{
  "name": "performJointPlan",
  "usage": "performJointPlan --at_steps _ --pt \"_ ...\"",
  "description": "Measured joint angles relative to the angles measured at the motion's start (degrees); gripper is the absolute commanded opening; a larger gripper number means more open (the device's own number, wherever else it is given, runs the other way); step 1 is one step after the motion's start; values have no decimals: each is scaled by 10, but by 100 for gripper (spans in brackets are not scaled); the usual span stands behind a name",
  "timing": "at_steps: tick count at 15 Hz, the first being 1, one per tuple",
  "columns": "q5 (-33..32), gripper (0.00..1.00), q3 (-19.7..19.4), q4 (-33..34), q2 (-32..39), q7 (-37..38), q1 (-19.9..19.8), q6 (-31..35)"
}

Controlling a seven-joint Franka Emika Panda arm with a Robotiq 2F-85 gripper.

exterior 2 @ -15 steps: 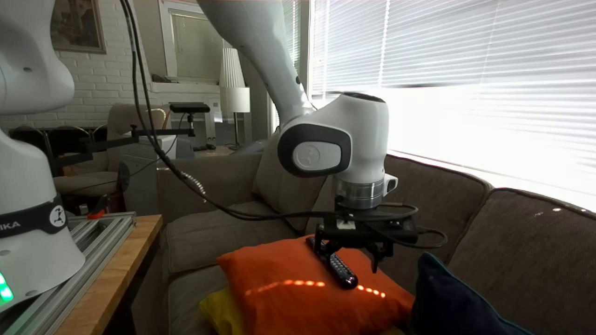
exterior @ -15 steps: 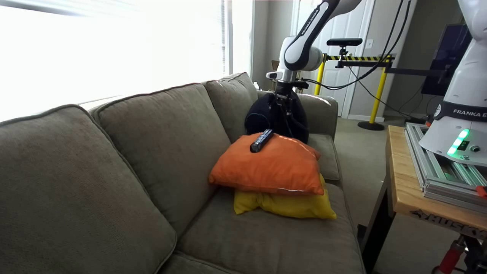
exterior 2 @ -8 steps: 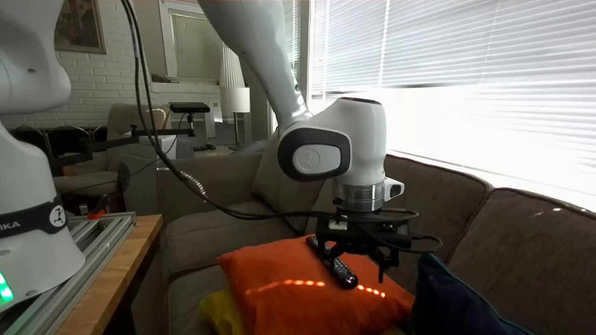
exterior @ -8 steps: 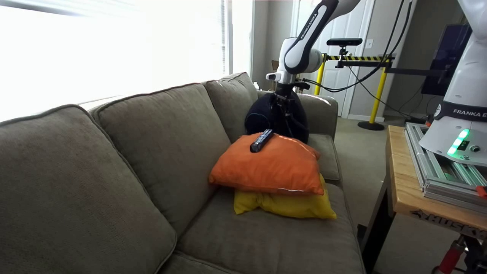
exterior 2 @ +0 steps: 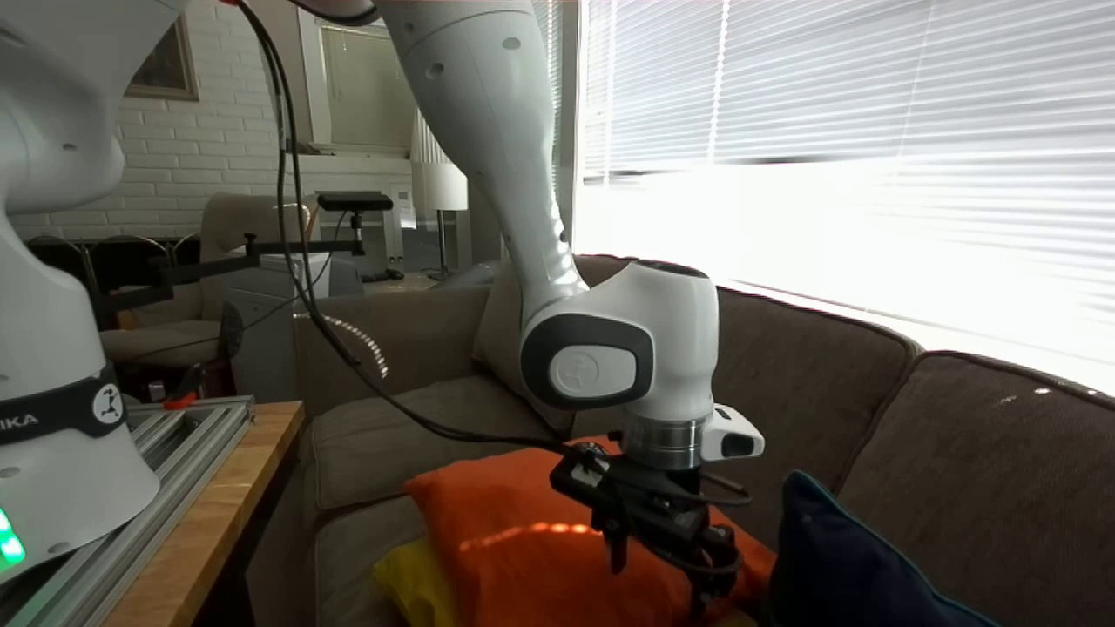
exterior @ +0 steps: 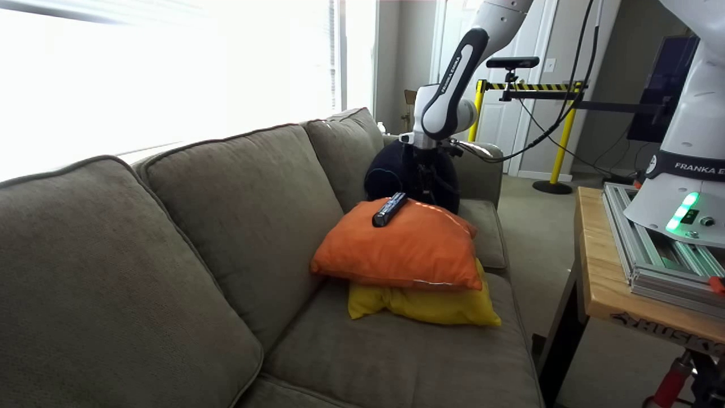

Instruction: Put the grey and black remote on the orange pillow

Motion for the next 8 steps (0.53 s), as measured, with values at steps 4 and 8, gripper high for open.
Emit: performJointPlan --at_steps 4,8 --pt "0 100 -7 27 31 126 -4 4" --pt "-7 100 -22 46 67 221 -1 41"
